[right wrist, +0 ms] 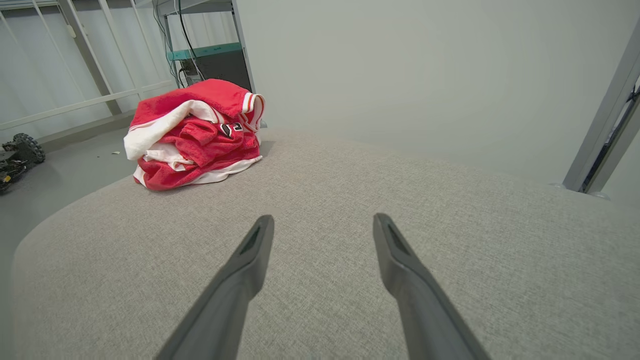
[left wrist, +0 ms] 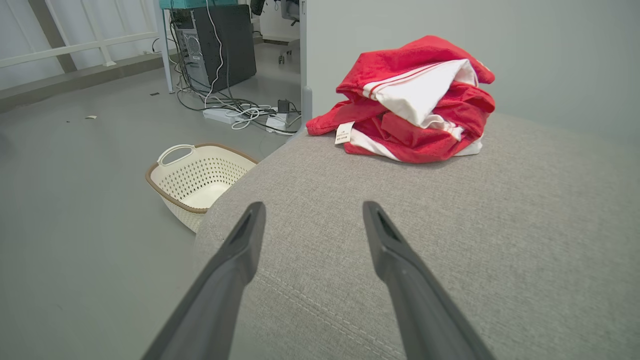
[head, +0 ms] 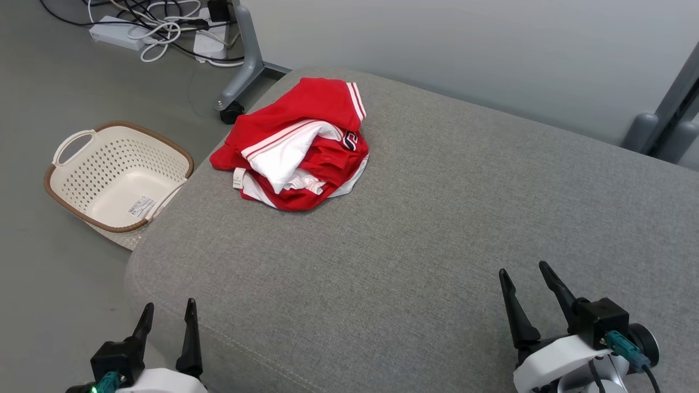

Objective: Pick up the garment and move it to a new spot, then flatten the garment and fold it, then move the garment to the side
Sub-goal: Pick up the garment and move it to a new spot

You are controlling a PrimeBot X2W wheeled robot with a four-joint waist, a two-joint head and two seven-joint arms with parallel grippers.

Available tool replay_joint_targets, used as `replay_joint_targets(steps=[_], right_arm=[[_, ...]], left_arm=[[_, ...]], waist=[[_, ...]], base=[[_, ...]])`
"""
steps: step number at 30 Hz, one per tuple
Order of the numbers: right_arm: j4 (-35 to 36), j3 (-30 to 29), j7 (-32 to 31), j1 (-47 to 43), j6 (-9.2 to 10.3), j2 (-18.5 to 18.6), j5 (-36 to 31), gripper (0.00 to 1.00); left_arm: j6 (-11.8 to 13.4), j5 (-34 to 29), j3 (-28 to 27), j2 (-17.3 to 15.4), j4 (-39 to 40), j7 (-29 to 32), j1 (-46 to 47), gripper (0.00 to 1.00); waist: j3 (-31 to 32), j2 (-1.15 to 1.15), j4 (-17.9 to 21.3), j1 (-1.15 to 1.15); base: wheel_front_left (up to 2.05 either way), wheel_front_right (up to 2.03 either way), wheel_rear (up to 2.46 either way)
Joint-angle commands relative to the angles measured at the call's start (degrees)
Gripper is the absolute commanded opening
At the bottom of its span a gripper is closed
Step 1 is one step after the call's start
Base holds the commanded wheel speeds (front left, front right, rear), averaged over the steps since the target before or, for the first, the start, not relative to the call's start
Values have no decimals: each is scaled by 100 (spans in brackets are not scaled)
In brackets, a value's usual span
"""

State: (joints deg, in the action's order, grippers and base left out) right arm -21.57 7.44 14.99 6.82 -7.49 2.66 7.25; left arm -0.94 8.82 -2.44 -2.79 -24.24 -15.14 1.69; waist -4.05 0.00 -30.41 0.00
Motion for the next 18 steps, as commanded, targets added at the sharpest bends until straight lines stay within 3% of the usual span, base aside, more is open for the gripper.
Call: replay_joint_targets(steps=[1,6,12,18], right_arm=[[-33,-3,29,87,-1,46,-15,100],[0,1,29,105,-1,44,-119,100],[64,91,29,216,-1,121,-226,100],[57,241,29,371,-1,319,-160,100]], left_arm=[[-20,93,11,-19,10,-2,116,100],[-203,500,16,-21,-191,-2,323,100],[-406,451,-182,-35,-523,-2,1039,100],[-559,298,-365,-363,-1159,-2,2116,100]], waist=[[-56,0,66,0],[-226,0,274,0],[-570,0,597,0],[-906,0,934,0]], base=[[0,0,0],[0,0,0],[0,0,0],[0,0,0]])
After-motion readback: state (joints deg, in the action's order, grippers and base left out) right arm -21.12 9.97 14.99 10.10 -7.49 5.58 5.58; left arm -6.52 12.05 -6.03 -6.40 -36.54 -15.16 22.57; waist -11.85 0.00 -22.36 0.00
